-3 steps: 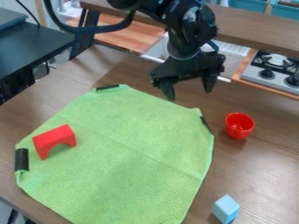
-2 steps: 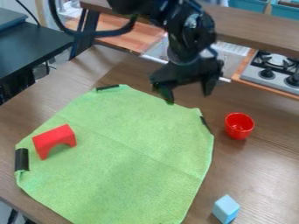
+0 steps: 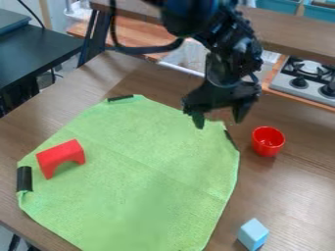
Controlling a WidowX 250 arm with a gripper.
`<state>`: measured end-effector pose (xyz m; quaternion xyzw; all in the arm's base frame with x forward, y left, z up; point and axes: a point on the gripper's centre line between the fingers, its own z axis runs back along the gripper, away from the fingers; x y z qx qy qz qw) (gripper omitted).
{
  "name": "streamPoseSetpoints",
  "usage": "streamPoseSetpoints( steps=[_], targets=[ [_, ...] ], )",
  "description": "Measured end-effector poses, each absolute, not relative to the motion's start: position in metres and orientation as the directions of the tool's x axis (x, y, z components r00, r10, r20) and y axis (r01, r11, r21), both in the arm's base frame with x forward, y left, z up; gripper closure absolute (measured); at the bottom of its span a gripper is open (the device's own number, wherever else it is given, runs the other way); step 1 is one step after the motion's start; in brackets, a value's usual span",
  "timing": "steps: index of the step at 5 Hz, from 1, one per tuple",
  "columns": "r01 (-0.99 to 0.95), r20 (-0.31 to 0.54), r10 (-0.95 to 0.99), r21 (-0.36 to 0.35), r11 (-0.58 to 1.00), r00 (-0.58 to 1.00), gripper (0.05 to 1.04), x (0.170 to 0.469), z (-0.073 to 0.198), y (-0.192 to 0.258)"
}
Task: Fold the cloth from top right to bottom left
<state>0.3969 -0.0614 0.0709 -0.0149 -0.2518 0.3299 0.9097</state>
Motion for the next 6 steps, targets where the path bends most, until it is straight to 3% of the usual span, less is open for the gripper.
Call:
streamPoseSetpoints(
  steps=[2, 4, 6],
  targets=[
    [-0.663, 0.413, 0.659, -0.158, 0.732, 0.629, 0.083, 0.426, 0.051, -0.062],
    [-0.663, 0.441, 0.643, -0.132, 0.737, 0.626, 0.083, 0.431, 0.042, -0.054],
    [-0.657, 0.41, 0.628, -0.087, 0.749, 0.662, 0.083, 0.427, 0.014, -0.06]
  ],
)
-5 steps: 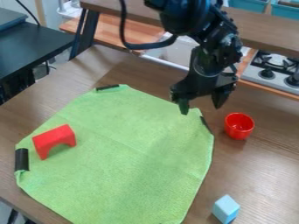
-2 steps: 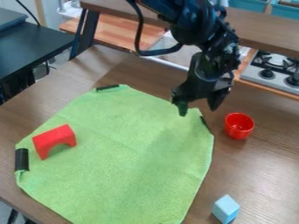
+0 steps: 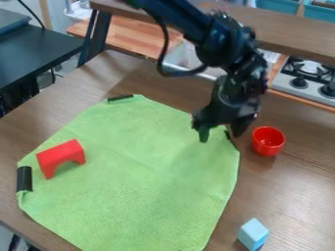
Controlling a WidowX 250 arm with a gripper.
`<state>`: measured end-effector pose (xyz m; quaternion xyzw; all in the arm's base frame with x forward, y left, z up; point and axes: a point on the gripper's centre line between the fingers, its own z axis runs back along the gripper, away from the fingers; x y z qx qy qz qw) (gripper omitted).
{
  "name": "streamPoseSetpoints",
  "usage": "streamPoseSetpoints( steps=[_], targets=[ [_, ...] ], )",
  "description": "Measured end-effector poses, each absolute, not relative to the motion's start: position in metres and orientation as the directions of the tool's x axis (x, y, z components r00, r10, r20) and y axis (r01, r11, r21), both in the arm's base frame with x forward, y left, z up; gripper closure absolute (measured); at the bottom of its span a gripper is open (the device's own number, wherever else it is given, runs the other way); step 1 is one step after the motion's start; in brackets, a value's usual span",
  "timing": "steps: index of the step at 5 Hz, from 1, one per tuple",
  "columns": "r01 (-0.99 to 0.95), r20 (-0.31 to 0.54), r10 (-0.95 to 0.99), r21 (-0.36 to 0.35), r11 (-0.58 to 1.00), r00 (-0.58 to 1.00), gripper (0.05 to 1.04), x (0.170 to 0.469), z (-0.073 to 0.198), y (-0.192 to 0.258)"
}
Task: Fold the cloth from top right to bottom left
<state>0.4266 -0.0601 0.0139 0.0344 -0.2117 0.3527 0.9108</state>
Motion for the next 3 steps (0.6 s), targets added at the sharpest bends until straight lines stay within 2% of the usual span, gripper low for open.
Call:
streamPoseSetpoints(
  steps=[1, 2, 3],
  targets=[
    [-0.646, 0.403, 0.624, -0.099, 0.757, 0.67, 0.083, 0.4297, 0.014, -0.0696],
    [-0.653, 0.394, 0.628, -0.089, 0.752, 0.671, 0.129, 0.4291, 0.0065, -0.0707],
    [-0.662, 0.4, 0.639, -0.1, 0.743, 0.657, 0.403, 0.4303, 0.0066, -0.0716]
  ],
)
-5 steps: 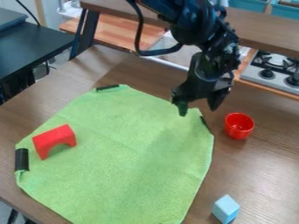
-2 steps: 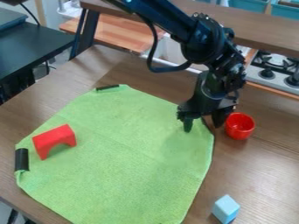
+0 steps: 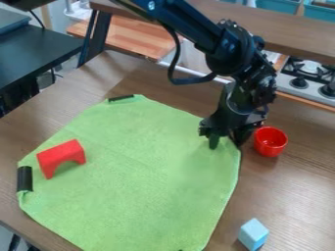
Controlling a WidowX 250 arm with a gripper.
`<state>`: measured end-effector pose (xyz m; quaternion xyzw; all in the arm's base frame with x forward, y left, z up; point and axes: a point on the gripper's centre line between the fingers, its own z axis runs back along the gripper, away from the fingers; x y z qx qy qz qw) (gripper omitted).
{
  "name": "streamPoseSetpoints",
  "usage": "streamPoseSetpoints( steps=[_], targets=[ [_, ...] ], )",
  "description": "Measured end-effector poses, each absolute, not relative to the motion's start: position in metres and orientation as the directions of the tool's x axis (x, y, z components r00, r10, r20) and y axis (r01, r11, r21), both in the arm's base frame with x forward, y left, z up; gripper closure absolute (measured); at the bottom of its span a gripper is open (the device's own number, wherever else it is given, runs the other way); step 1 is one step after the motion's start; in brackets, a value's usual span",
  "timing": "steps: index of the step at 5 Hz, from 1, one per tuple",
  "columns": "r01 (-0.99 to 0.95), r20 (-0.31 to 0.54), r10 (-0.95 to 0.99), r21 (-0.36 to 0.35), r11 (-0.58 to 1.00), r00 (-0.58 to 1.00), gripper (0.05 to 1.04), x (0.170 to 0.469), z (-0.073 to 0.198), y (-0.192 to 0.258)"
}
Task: Fold the cloth from top right to bottom left
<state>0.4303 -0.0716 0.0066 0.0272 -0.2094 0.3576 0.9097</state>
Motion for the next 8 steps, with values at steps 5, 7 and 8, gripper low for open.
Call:
streamPoseSetpoints(
  steps=[5, 7, 8],
  targets=[
    [-0.588, 0.302, 0.67, -0.324, 0.741, 0.678, 1.025, 0.383, 0.058, -0.04],
    [-0.54, 0.279, 0.632, -0.341, 0.769, 0.723, 1.027, 0.345, 0.057, -0.002],
    [-0.544, 0.287, 0.636, -0.341, 0.767, 0.716, 1.027, 0.322, 0.059, 0.034]
  ],
)
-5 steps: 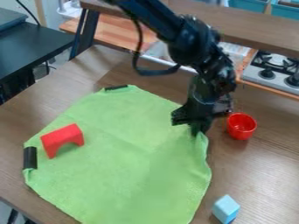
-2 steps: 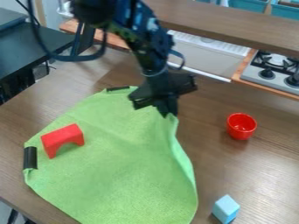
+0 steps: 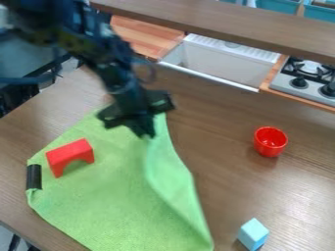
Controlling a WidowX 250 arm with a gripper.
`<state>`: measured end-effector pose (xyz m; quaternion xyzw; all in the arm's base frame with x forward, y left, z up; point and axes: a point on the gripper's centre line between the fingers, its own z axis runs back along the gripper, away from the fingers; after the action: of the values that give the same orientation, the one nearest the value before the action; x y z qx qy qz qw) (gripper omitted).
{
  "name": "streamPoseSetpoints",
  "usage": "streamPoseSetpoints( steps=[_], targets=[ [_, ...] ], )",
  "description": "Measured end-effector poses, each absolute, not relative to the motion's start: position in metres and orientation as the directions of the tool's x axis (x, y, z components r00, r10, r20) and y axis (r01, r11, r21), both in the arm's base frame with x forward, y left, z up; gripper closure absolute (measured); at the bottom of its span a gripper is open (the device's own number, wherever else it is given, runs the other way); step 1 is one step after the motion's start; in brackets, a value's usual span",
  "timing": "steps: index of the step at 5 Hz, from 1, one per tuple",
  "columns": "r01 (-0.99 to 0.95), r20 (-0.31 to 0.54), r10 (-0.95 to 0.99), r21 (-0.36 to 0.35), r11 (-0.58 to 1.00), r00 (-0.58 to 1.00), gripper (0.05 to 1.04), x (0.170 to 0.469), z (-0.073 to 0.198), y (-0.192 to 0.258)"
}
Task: Fold the cloth from top right to bottom left
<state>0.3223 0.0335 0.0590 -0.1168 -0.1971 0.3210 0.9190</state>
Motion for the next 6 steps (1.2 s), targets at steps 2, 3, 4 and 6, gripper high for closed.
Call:
streamPoseSetpoints(
  steps=[2, 3, 4, 6],
  targets=[
    [-0.552, 0.271, 0.662, -0.384, 0.74, 0.699, 1.027, 0.295, 0.074, 0.08],
    [-0.583, 0.264, 0.688, -0.38, 0.718, 0.676, 1.027, 0.282, 0.075, 0.096],
    [-0.608, 0.239, 0.706, -0.374, 0.7, 0.667, 1.027, 0.271, 0.07, 0.107],
    [-0.686, 0.242, 0.752, -0.309, 0.659, 0.613, 1.027, 0.252, 0.073, 0.13]
  ],
)
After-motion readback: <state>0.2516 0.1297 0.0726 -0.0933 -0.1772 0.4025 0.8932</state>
